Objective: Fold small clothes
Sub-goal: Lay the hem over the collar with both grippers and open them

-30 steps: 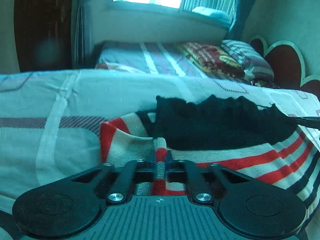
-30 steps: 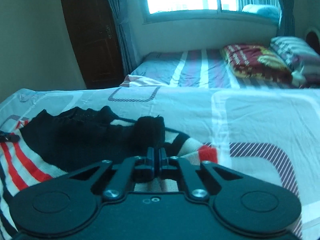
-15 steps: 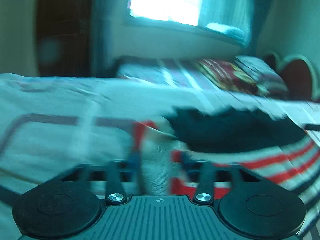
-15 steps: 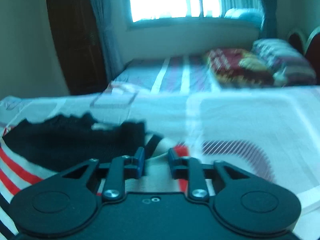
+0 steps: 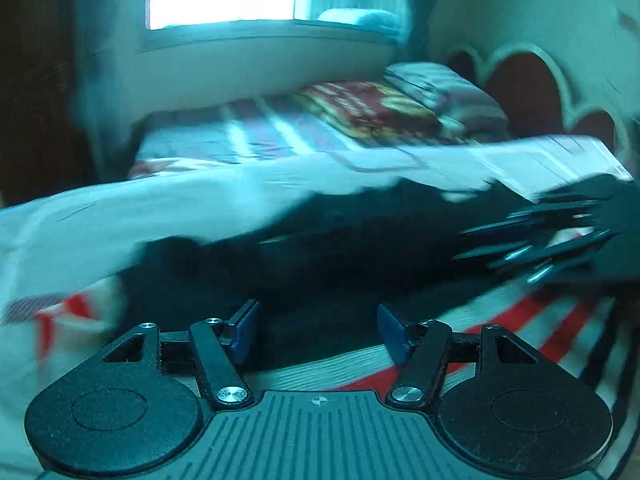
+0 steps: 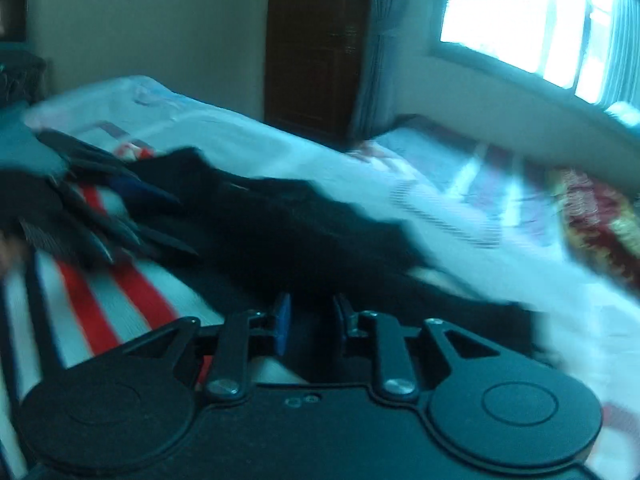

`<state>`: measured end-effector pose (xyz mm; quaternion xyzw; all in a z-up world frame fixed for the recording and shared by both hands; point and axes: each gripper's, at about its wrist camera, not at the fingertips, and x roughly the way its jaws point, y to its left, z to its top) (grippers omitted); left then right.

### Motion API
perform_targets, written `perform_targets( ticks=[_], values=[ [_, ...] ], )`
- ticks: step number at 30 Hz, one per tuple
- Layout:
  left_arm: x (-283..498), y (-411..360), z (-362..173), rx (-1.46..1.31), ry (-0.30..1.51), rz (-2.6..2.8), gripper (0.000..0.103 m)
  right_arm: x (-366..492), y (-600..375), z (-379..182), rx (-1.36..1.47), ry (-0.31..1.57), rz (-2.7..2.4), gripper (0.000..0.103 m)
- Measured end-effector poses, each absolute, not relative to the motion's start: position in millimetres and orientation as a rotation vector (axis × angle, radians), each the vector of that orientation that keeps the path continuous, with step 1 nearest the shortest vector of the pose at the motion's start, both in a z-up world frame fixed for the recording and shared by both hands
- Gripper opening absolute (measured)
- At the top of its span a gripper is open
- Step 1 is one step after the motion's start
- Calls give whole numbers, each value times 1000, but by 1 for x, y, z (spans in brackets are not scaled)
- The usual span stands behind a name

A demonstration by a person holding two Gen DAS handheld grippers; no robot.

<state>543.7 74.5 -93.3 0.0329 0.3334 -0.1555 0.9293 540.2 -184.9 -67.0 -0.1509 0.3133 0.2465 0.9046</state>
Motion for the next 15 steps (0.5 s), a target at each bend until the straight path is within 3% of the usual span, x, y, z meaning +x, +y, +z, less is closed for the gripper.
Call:
perform_targets(
  ticks=[3, 6, 8, 11, 15],
  values=[
    [534, 112, -94, 26, 652, -309, 57, 548, -258, -71, -227, 672, 334, 15],
    [532, 106, -93, 73, 642, -300, 57, 546, -285, -67, -132, 663, 365, 15],
    [529, 97, -85, 80, 633, -274, 57, 537, -278, -52, -122, 632, 329, 24],
    [501, 78, -66, 76, 558, -338, 84, 506, -249, -34, -139, 574, 446, 26],
    [482, 31, -65, 137, 583, -450, 84, 483, -189, -43, -227, 635, 624, 25]
  ],
)
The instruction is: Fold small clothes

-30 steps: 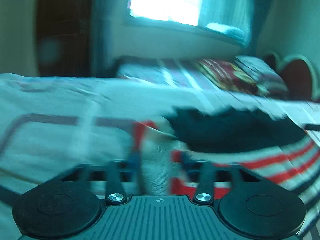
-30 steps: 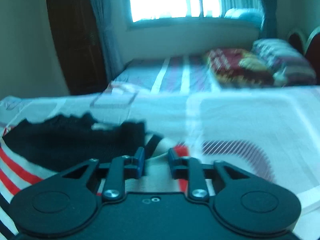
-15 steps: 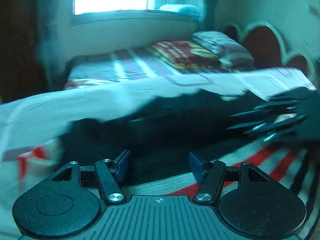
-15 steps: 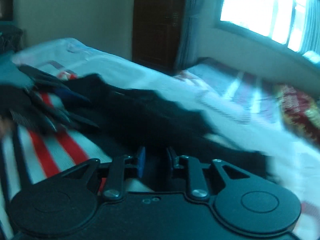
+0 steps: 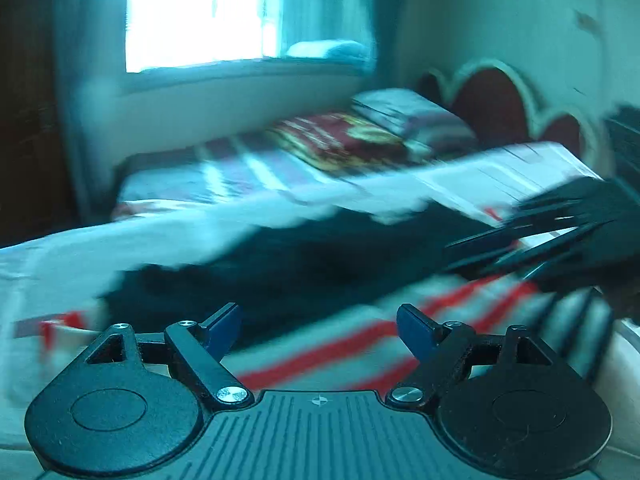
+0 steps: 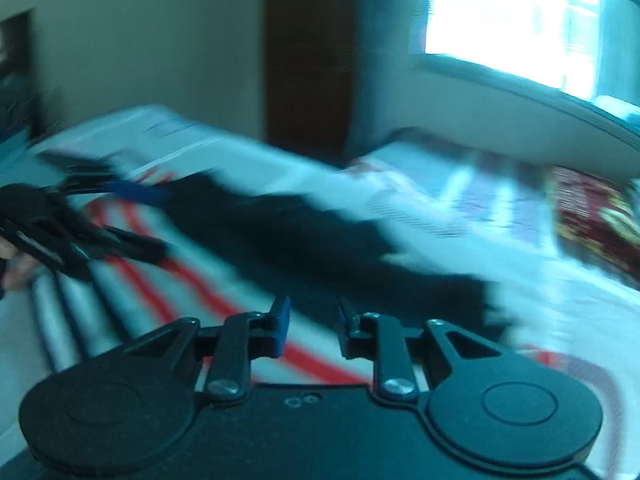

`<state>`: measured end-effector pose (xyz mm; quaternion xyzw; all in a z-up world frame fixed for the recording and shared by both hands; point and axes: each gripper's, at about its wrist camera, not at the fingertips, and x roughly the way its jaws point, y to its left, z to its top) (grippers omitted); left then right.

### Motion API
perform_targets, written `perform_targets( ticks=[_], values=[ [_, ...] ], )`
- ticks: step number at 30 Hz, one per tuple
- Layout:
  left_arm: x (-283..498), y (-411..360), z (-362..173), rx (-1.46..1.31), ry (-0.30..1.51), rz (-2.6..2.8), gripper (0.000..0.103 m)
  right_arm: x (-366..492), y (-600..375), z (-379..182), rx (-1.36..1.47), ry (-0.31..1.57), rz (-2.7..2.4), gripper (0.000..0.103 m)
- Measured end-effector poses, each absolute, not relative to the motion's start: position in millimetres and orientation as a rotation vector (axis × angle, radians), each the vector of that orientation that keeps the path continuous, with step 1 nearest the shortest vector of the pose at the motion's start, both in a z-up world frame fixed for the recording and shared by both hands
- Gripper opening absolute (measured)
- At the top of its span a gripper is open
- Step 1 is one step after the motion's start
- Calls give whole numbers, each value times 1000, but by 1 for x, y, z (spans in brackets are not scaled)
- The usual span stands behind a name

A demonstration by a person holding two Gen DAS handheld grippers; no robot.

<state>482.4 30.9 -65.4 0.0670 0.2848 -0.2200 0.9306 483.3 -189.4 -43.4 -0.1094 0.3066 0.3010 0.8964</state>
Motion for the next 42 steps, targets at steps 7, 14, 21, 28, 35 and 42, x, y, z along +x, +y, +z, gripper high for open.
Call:
perform_targets(
  ticks=[7, 14, 21, 28, 35, 42],
  values=[
    [462, 67, -80, 141, 664, -306, 85, 462, -184, -61, -368, 636, 566, 25],
    [435, 126, -76, 71, 666, -205, 90, 468, -251, -52, -165, 708, 399, 26],
    [409, 59, -72, 52, 648, -363, 90, 415, -162, -45, -175, 625, 561, 22],
    [391, 42, -84, 124, 650, -291, 91, 398, -122, -71, -310, 606, 489, 25],
    [384, 118, -87, 72, 667, -233, 90, 365, -213, -68, -405, 661, 333, 25],
    [384, 108, -76, 58, 644, -218, 90, 354, -243, -58, -245, 648, 245, 24]
  ],
)
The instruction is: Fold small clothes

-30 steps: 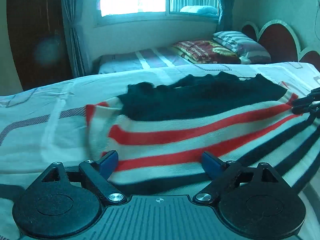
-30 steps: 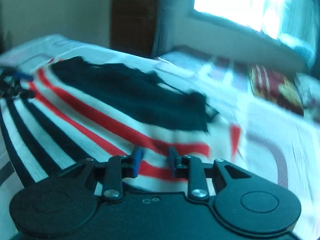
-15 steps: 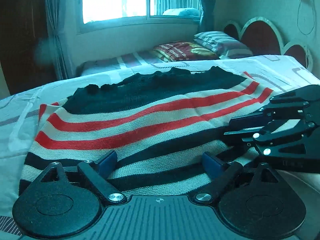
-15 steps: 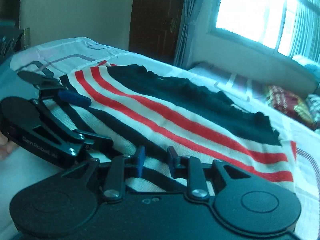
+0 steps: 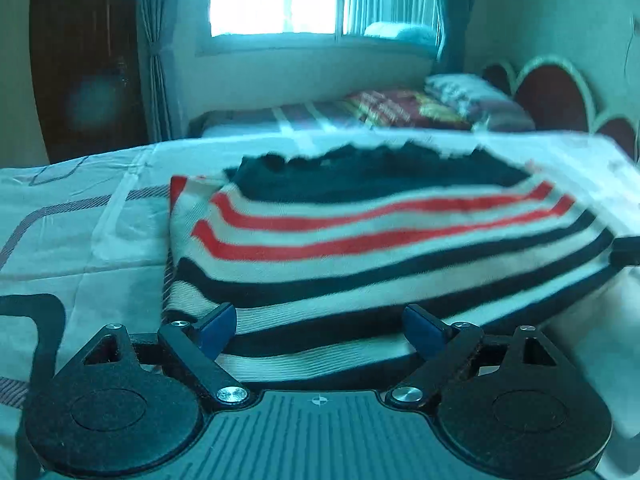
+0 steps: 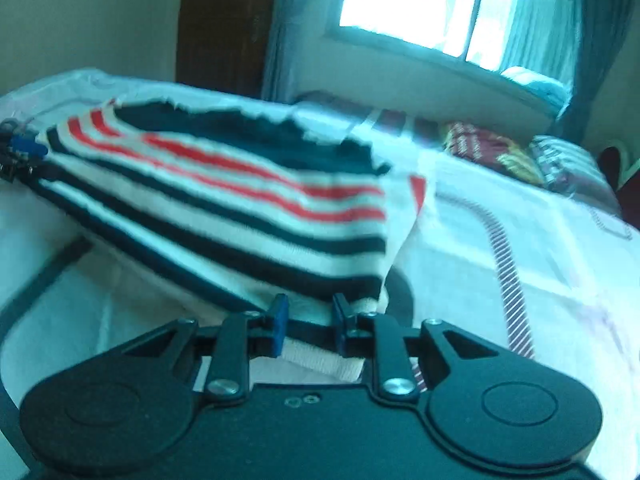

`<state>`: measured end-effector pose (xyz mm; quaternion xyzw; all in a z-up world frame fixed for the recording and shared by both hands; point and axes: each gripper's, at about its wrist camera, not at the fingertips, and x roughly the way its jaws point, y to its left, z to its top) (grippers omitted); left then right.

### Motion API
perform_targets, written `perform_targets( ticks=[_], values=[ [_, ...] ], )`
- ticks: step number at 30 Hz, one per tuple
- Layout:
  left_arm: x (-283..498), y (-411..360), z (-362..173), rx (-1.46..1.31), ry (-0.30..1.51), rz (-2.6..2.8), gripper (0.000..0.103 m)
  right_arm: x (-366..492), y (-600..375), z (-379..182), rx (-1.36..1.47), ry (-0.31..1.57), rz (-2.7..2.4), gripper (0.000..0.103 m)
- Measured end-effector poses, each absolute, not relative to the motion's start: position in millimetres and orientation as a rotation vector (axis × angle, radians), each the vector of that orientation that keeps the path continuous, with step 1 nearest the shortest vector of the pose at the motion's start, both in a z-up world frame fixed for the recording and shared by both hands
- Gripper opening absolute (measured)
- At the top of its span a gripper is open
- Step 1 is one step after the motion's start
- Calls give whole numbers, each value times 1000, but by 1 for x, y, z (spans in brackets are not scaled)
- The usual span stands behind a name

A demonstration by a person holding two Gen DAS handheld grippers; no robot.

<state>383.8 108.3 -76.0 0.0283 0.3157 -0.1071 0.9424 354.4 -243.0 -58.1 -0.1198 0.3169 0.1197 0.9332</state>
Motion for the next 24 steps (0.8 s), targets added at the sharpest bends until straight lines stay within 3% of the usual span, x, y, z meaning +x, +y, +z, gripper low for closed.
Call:
perform_targets(
  ticks=[8, 14, 20, 24],
  values=[
    [381, 110, -87, 76, 662, -167, 90, 345, -264, -72, -159, 716, 151, 27],
    [383, 110, -90, 88, 665, -174, 90, 346, -282, -76, -45, 733, 157, 23],
    [380, 111, -93, 114, 668, -161, 90, 336, -277, -77, -180, 709, 164, 20],
    [370, 100, -65, 70, 598, -132, 90, 331, -266, -52, -167, 651, 207, 22]
  ],
)
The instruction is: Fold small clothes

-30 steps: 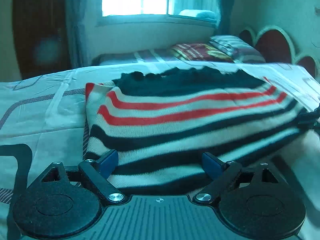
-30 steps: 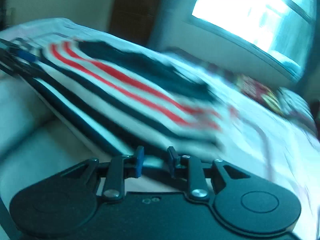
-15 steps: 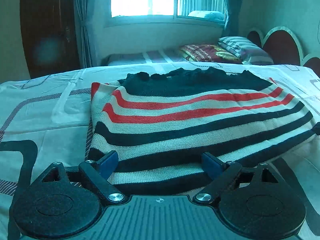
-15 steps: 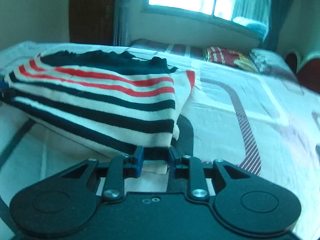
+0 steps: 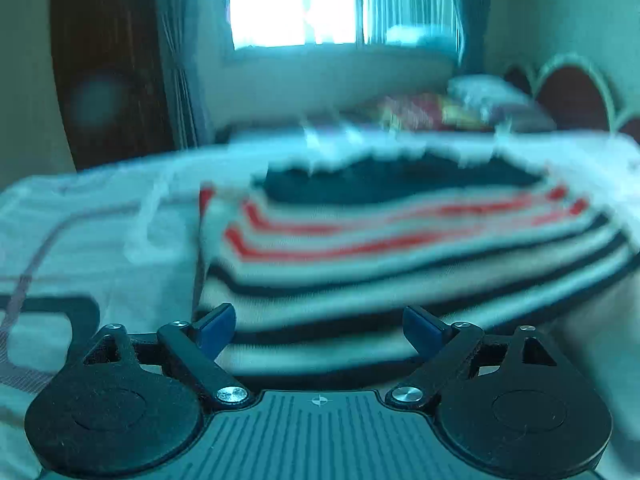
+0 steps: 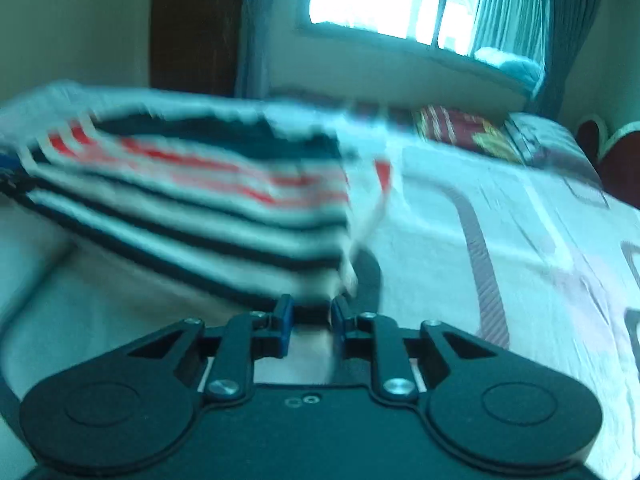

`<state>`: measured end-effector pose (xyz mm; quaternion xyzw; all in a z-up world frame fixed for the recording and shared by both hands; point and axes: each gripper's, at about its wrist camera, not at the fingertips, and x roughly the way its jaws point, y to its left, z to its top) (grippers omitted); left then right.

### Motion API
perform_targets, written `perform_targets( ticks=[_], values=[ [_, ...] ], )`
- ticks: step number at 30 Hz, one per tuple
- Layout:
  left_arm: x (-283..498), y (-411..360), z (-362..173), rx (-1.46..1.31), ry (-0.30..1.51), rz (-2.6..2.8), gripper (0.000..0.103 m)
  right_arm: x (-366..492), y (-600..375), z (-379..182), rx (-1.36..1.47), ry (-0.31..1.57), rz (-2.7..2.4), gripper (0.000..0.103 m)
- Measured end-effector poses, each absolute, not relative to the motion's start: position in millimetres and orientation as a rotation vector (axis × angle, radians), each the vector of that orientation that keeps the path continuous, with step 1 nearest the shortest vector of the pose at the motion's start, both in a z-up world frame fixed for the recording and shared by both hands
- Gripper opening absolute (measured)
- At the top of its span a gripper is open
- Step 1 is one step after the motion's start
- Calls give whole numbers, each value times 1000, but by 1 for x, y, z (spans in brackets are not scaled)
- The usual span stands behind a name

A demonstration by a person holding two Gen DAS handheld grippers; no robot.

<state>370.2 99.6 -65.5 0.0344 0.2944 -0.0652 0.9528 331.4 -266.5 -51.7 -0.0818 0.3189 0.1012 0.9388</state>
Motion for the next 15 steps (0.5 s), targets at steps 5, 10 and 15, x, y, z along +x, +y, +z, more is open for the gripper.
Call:
perform_targets(
  ticks=[5, 10, 15],
  values=[
    [376, 38, -71, 16, 616, -260, 91, 346, -196, -58, -193, 630, 381, 23],
    [378, 26, -96, 72, 680, -245, 91, 351, -192, -79, -156, 664, 375, 23],
    [352, 69, -78, -32, 647, -152, 91, 345, -209, -53, -45, 670, 360, 27]
  ],
)
